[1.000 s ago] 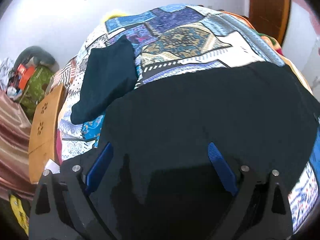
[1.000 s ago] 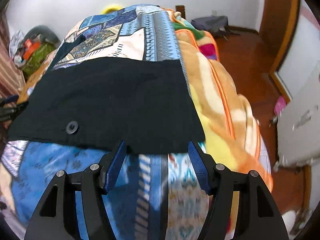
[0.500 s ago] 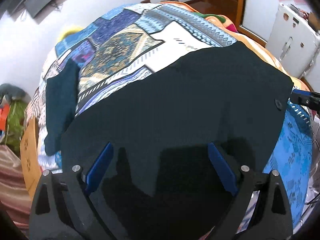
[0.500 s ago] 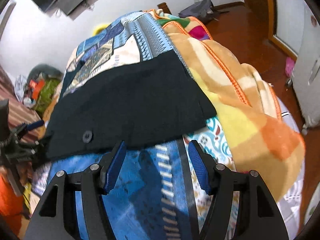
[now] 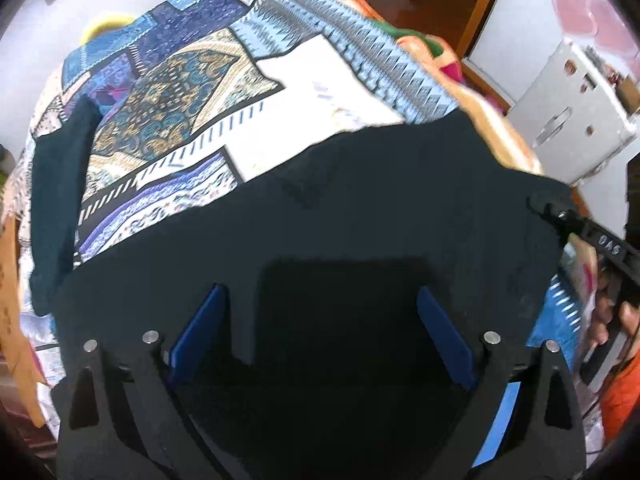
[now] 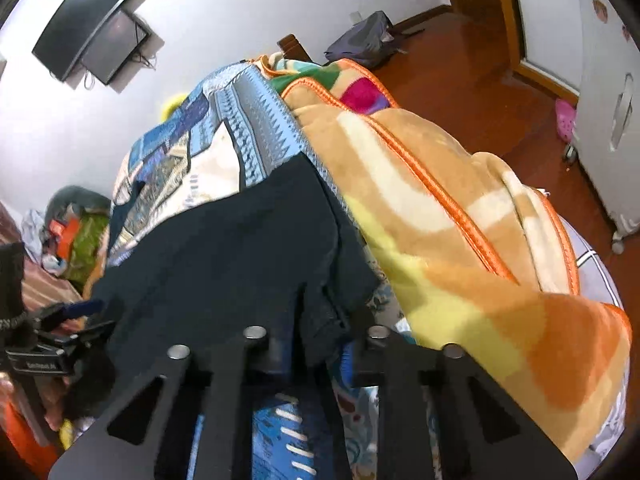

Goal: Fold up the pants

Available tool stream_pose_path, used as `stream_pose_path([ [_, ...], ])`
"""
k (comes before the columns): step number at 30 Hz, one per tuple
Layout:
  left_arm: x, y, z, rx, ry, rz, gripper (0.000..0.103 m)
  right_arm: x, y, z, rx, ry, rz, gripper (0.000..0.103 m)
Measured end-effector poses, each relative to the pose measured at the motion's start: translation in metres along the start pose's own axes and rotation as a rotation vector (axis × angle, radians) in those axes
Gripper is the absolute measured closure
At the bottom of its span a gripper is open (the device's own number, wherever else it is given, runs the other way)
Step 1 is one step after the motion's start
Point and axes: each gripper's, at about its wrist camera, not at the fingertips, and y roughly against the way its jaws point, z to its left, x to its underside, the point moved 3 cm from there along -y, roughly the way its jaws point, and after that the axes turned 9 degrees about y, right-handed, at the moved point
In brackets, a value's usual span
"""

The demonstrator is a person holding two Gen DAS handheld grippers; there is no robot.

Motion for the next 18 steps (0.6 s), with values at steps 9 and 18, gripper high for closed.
stream_pose_path([
  [9,-0.010,0.074,0.021,0.042,0.094,-0.216,0.005,-0.041,0.053,0.060,-0.037,0.176,-0.167,0.094],
  [18,0.015,0.149,0.078,-0.057,0.156,-0.404,0.005,-0.064,0.079,0.157,-0.172,0.343,-0.251,0.094],
])
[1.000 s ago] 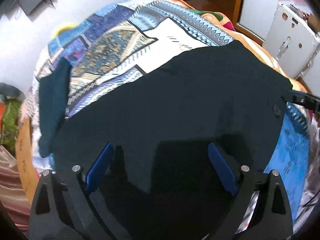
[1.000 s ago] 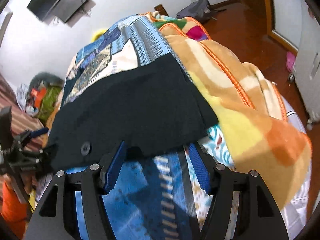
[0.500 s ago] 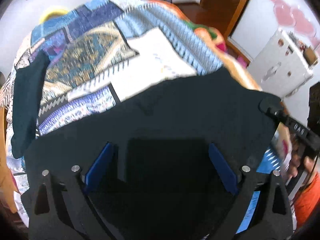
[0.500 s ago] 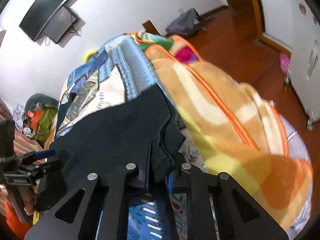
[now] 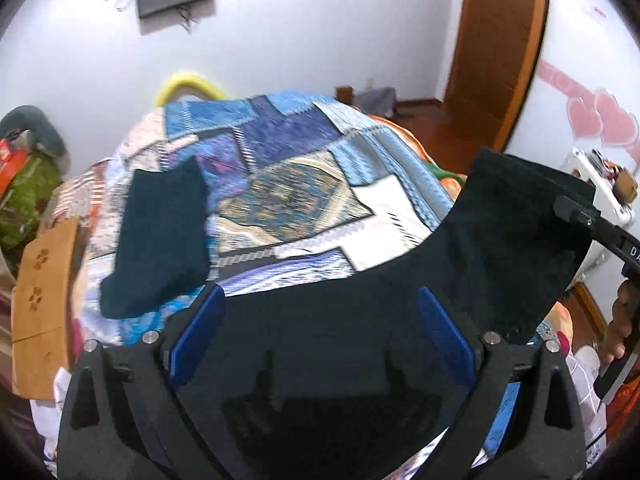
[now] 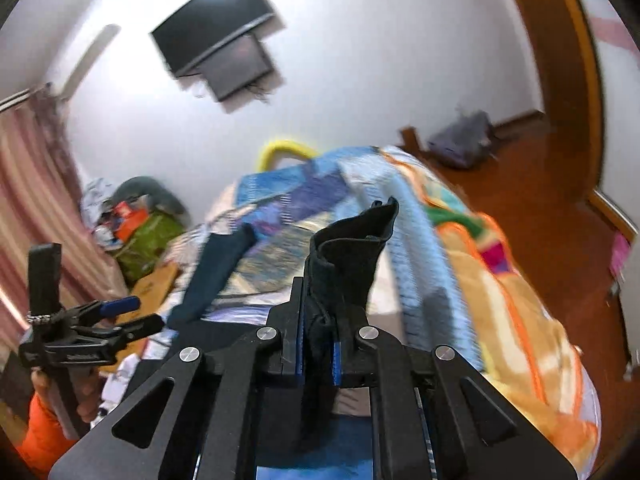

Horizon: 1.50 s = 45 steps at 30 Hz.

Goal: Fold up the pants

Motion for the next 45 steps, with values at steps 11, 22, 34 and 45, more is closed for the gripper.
stream_pose_path([
  [11,0.022,0.049,0.075,-0.025,0.115,-0.074,0.003,0.052,-0.087,0.103,-0.196,0.170,0.230,0.095],
  [22,0.046,0.022,0.097,-0.083,0.132,0.012,0.003,0.109,-0.116,0.137,-0.270,0.276,0.471,0.075],
  [34,0.036,-0.041,0.054,0.015,0.082,0.148,0.003,0.058,-0.068,0.083,-0.071,0.397,0.305,0.055],
  [45,0.070,-0.096,0.012,0.100,0.066,0.352,0.028,0.101,-0.088,0.032,0.012,0.343,0.401,0.055],
])
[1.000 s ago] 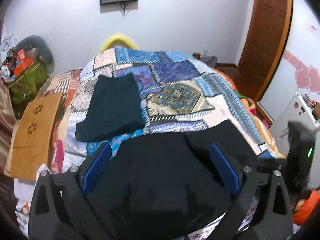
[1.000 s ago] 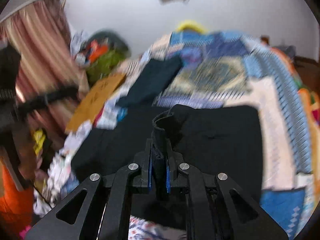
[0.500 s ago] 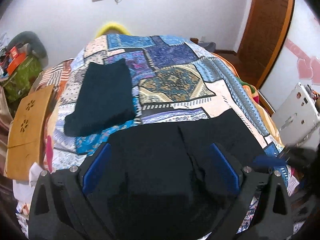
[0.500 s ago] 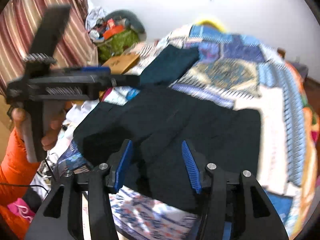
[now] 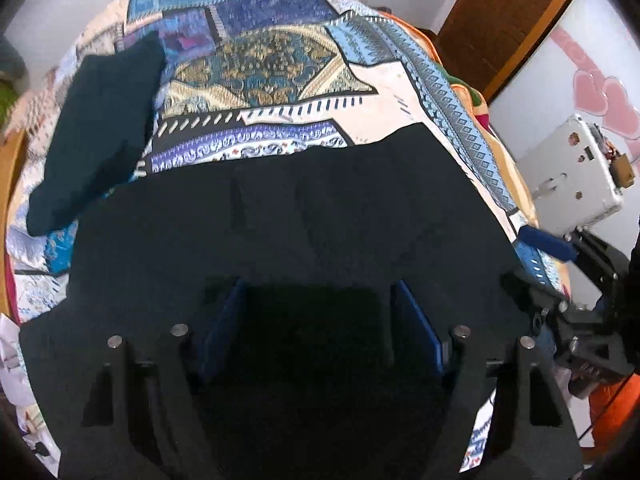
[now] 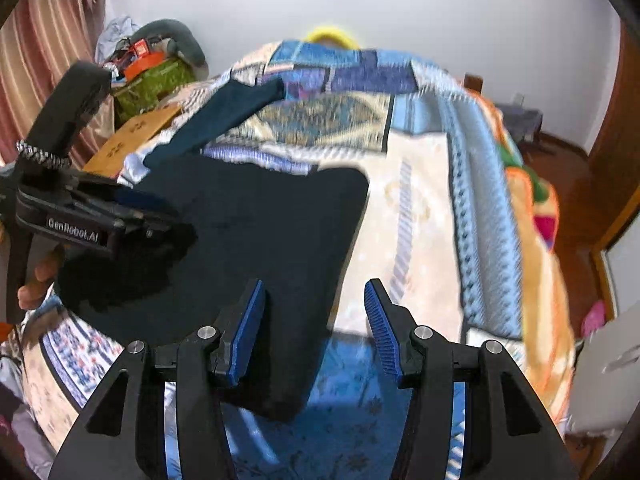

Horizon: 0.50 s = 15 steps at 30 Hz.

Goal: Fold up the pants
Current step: 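Lay the hem down with the right gripper and open both grippers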

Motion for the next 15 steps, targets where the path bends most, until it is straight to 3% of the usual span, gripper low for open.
stream_pose_path([
  [1,0.000,0.001,-0.003,0.004,-0.005,-0.001,0.029,0.003,0.000,-0.001,-0.005,-0.007,-0.003,0.055],
  [4,0.001,0.001,-0.014,-0.017,-0.027,-0.015,0.046,0.009,0.000,-0.005,-0.032,-0.049,-0.014,0.055],
  [5,0.001,0.000,-0.016,-0.041,-0.037,-0.020,0.058,0.009,0.001,-0.008,-0.042,-0.062,-0.016,0.055],
  [6,0.000,-0.002,-0.017,-0.068,-0.041,-0.028,0.077,0.011,0.001,-0.009,-0.048,-0.071,-0.018,0.055],
  [9,-0.003,-0.002,-0.020,-0.080,-0.043,-0.043,0.087,0.012,0.003,-0.010,-0.049,-0.078,-0.023,0.055],
  [15,-0.005,0.025,-0.041,-0.150,-0.132,-0.178,0.089,0.011,0.014,-0.014,-0.029,-0.079,-0.044,0.055],
])
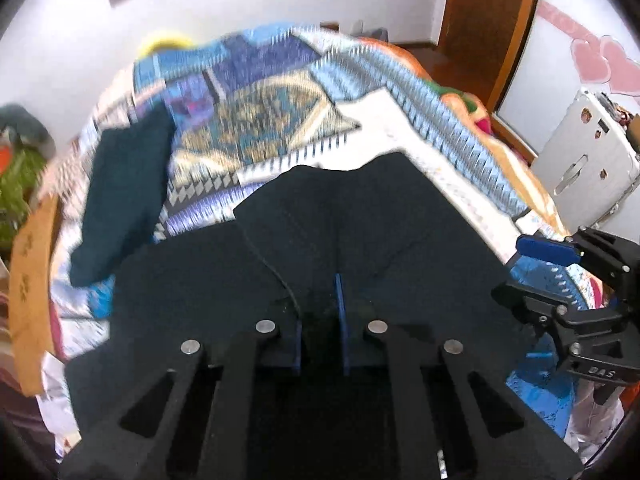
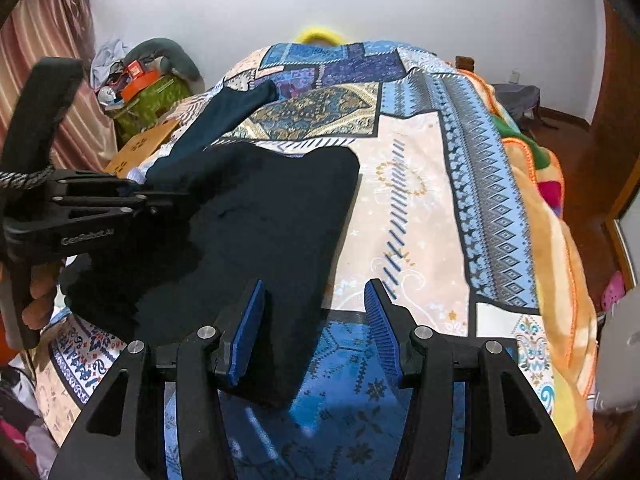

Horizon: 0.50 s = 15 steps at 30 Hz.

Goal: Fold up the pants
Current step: 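Lay the hem down with the right gripper and open both grippers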

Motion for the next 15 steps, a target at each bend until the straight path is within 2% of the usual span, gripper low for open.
stream_pose_path([
  [4,-0.011,0.032,0.009,-0.008,-0.010,-0.071,0.089,-0.011,0.012,0.000,0.017,0.019,-0.036,0.055],
  [6,-0.012,0.039,0.019,-0.014,-0.003,-0.076,0.089,-0.018,0.014,0.003,0.020,0.031,-0.053,0.055],
  [9,-0.005,0.035,0.039,-0.010,0.028,-0.022,0.088,-0.031,0.012,0.010,0.013,0.055,-0.076,0.055],
  [13,0.015,0.007,0.065,-0.010,0.091,0.092,0.084,-0.049,-0.006,0.026,-0.033,0.080,-0.082,0.055],
  [15,0.025,-0.007,0.075,-0.011,0.116,0.132,0.072,-0.054,-0.021,0.033,-0.072,0.080,-0.063,0.055],
])
